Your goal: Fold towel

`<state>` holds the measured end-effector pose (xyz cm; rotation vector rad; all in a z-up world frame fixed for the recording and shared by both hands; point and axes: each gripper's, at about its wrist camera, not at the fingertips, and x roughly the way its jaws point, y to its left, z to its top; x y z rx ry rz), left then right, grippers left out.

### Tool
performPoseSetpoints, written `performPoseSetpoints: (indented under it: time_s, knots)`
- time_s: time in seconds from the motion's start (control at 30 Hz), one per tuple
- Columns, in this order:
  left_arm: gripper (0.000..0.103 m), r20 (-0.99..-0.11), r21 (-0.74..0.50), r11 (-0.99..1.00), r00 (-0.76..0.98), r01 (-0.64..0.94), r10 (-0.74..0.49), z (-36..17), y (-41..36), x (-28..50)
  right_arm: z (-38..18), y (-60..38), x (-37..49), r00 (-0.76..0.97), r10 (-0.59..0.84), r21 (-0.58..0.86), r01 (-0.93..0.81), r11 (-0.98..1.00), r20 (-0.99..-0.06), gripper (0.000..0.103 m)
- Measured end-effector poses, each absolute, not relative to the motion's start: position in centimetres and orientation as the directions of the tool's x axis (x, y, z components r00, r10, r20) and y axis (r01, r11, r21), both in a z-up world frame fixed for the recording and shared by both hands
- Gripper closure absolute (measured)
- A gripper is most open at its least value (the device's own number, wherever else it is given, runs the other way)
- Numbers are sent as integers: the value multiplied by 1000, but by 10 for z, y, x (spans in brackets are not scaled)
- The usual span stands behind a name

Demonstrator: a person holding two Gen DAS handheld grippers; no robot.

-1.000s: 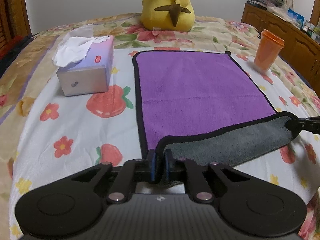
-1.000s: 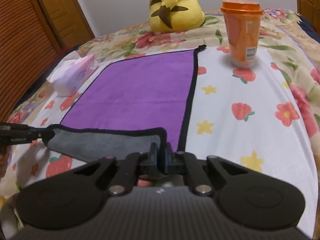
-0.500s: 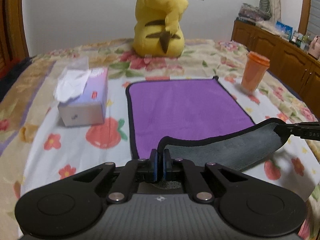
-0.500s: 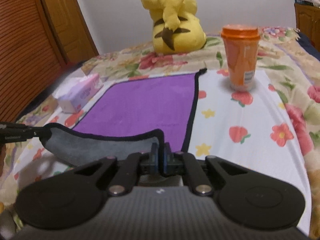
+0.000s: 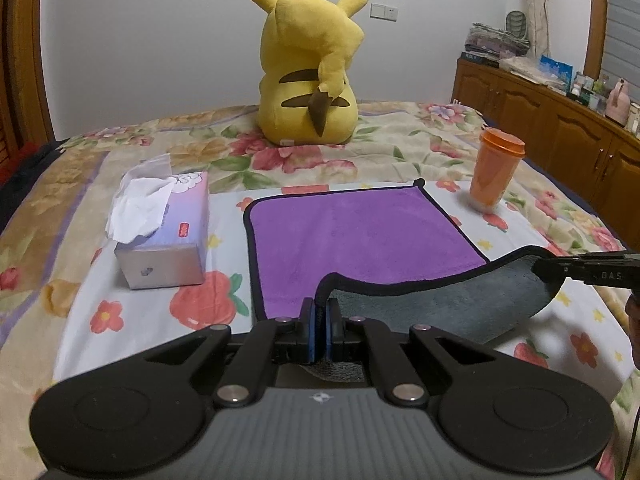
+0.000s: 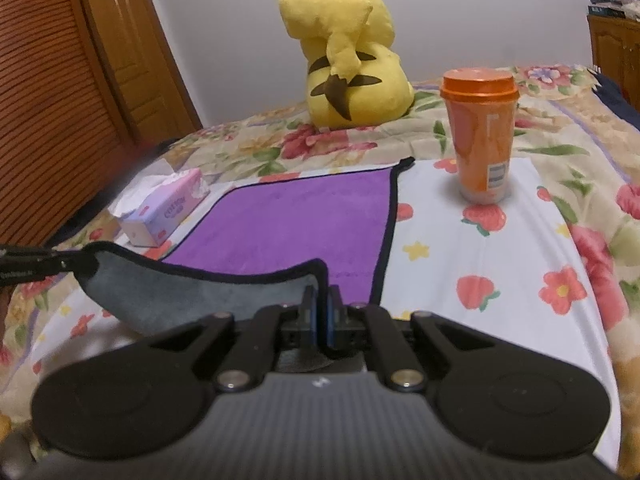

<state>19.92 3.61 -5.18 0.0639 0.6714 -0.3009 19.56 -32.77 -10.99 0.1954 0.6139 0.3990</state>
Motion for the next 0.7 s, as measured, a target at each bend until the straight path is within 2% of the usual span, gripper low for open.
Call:
performPoseSetpoints:
  time_s: [0.7]
  knots:
    - [103, -587, -11, 947, 765, 320, -266, -35, 34, 241, -90, -319, 217, 790, 359, 182, -309, 933, -498, 98]
